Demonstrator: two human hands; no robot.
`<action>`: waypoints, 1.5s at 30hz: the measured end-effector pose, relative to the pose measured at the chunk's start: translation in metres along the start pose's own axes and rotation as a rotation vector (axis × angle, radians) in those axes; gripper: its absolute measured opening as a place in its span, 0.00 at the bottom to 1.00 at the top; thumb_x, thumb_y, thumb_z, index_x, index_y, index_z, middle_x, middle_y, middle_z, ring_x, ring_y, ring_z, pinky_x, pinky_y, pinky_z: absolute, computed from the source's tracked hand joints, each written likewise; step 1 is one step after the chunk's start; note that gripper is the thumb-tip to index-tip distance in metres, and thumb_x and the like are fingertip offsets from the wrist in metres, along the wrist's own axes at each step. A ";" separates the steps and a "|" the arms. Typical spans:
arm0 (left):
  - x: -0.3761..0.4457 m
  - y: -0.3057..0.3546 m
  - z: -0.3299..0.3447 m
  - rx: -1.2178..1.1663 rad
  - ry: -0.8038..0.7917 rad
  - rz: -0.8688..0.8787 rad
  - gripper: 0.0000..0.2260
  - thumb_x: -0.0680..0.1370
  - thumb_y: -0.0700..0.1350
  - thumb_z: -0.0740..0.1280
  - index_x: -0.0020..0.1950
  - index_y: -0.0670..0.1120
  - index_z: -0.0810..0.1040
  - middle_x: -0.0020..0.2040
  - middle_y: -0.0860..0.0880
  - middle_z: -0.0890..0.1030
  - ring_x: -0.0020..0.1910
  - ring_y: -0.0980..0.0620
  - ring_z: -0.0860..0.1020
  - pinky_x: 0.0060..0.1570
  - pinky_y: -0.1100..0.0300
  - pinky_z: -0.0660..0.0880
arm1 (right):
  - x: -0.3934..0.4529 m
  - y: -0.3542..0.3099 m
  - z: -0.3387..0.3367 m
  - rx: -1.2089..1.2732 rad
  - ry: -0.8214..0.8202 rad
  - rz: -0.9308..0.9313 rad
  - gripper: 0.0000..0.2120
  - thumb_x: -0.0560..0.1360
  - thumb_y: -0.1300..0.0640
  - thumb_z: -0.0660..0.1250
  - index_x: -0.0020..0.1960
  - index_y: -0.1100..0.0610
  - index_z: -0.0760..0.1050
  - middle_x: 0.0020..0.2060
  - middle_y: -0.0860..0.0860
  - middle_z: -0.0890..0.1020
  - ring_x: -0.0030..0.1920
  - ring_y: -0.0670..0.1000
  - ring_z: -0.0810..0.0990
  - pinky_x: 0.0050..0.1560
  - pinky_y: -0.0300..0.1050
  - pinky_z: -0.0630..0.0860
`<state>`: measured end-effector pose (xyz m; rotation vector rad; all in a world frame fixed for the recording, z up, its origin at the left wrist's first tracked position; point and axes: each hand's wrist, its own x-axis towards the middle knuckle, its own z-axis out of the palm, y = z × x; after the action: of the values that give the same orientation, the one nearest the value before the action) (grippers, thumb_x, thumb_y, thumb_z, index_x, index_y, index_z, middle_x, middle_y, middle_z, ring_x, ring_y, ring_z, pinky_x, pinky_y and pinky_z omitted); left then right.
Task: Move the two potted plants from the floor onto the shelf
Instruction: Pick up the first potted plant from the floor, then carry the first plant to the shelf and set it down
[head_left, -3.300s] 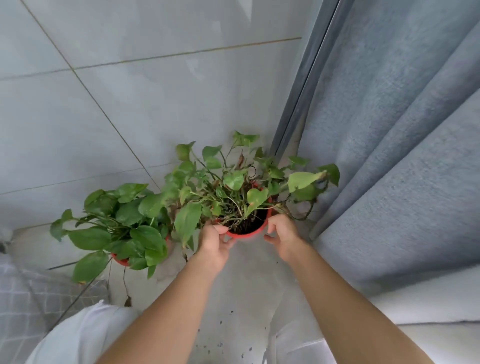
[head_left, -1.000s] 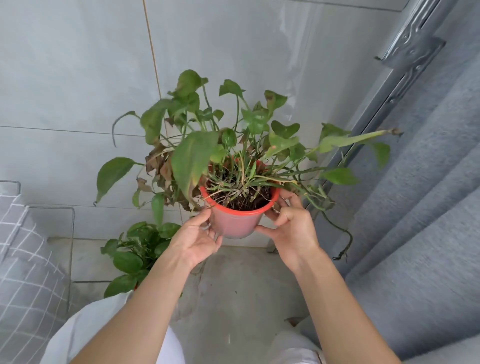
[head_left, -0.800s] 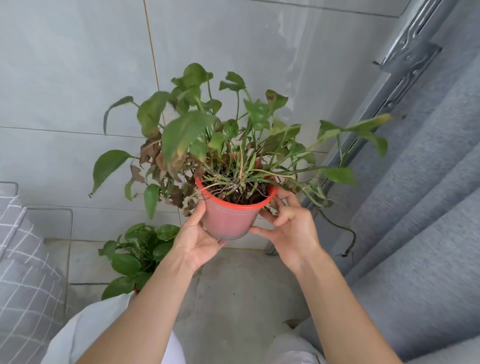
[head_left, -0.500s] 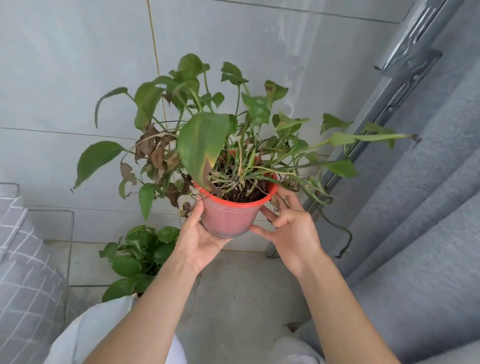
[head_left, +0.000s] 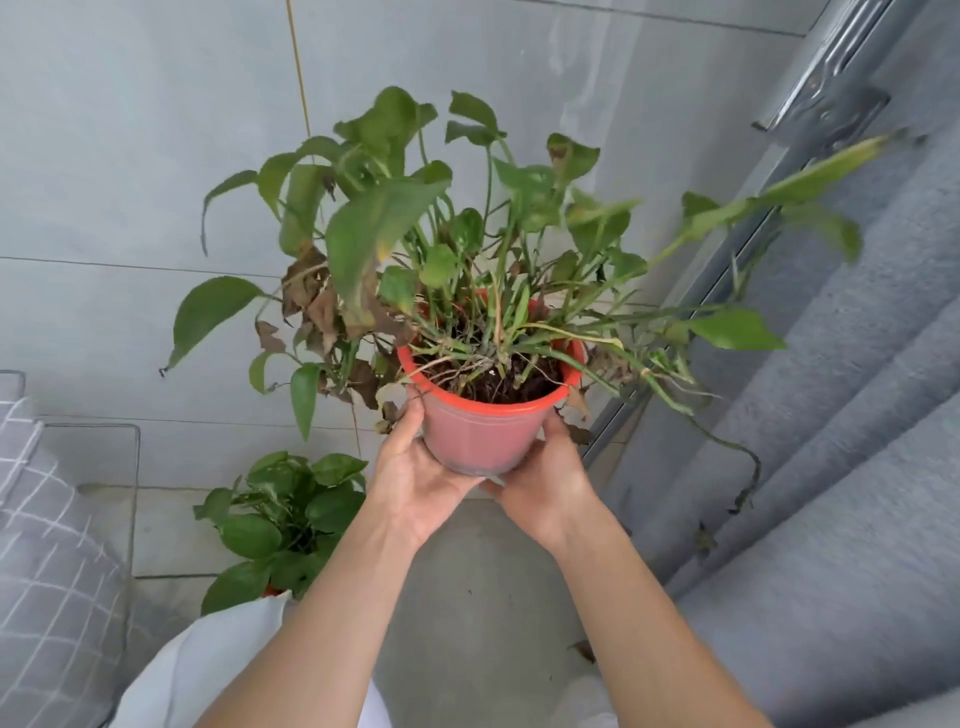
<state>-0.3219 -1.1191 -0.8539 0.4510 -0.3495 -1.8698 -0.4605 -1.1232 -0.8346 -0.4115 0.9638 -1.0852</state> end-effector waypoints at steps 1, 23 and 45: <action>0.000 0.000 0.000 -0.018 0.010 -0.020 0.34 0.71 0.61 0.71 0.71 0.42 0.73 0.67 0.36 0.79 0.63 0.34 0.79 0.60 0.34 0.76 | 0.003 -0.001 0.001 0.062 -0.031 -0.006 0.28 0.82 0.36 0.50 0.68 0.53 0.76 0.64 0.56 0.82 0.64 0.57 0.79 0.65 0.59 0.75; -0.005 0.006 0.038 -0.177 0.205 -0.147 0.23 0.81 0.55 0.61 0.66 0.39 0.78 0.64 0.36 0.81 0.61 0.35 0.80 0.68 0.37 0.70 | -0.021 -0.037 0.011 0.268 -0.091 0.094 0.26 0.81 0.43 0.58 0.70 0.60 0.75 0.65 0.61 0.81 0.68 0.62 0.76 0.73 0.62 0.66; -0.178 0.230 0.507 -0.174 0.138 -0.042 0.20 0.79 0.45 0.57 0.65 0.38 0.80 0.66 0.34 0.78 0.63 0.32 0.78 0.67 0.36 0.71 | -0.349 -0.362 0.312 0.226 -0.207 0.069 0.28 0.82 0.42 0.57 0.73 0.60 0.72 0.67 0.61 0.79 0.69 0.63 0.74 0.73 0.63 0.65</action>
<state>-0.3153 -1.0167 -0.2782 0.4686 -0.0846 -1.8799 -0.4515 -1.0258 -0.2507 -0.2964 0.6600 -1.0535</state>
